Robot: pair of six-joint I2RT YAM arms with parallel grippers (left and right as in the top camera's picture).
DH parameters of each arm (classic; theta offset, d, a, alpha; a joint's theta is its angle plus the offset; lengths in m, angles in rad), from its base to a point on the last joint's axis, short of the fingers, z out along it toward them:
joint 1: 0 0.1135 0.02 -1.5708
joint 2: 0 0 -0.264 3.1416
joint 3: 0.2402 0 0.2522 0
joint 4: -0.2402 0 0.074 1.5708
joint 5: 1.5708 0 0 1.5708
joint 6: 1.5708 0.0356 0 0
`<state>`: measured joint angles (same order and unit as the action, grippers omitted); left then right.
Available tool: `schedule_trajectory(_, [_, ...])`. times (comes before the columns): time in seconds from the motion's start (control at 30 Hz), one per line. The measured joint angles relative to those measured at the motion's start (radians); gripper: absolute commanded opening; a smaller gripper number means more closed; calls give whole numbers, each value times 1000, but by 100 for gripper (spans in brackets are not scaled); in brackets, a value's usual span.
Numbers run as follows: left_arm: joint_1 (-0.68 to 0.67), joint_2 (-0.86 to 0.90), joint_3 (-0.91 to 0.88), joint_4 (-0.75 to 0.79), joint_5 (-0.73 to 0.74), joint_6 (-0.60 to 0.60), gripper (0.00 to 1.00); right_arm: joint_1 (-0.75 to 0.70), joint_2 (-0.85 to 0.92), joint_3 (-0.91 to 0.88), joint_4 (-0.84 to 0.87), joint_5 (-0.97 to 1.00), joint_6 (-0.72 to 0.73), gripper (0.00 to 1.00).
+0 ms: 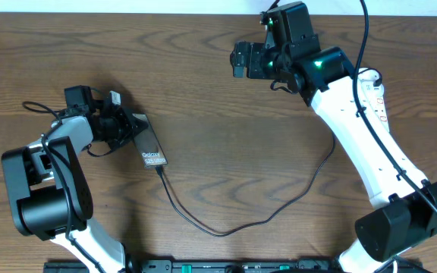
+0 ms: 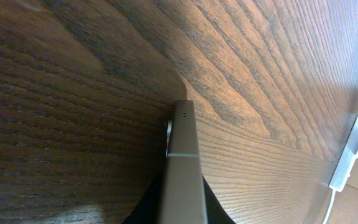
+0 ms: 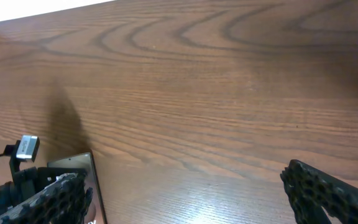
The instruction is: Plug charger to phone and switch on socket
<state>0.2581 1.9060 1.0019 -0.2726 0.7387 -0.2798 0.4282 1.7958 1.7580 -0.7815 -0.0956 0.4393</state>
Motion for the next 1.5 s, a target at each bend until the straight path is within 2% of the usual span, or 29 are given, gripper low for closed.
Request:
schedule_trajectory(0.47, [0,0,0,1,-5,0,8,9,0,0,7,3,0,99])
schedule_trajectory(0.57, [0,0,0,1,-8,0,17,9,0,0,7,3,0,99])
schedule_trajectory(0.73, [0,0,0,-1,-24,0,17,9,0,0,8,3,0,99])
schedule_trajectory(0.83, [0,0,0,-1,-28,2,25,9,0,0,10,3,0,99])
schedule_trajectory(1.07, [0,0,0,-1,-23,0,30,9,0,0,10,3,0,99])
schedule_trajectory(1.17, [0,0,0,-3,-16,0,37,9,0,0,10,3,0,99])
schedule_trajectory(1.5, [0,-8,5,-42,-11,0,43,9,0,0,8,3,0,99])
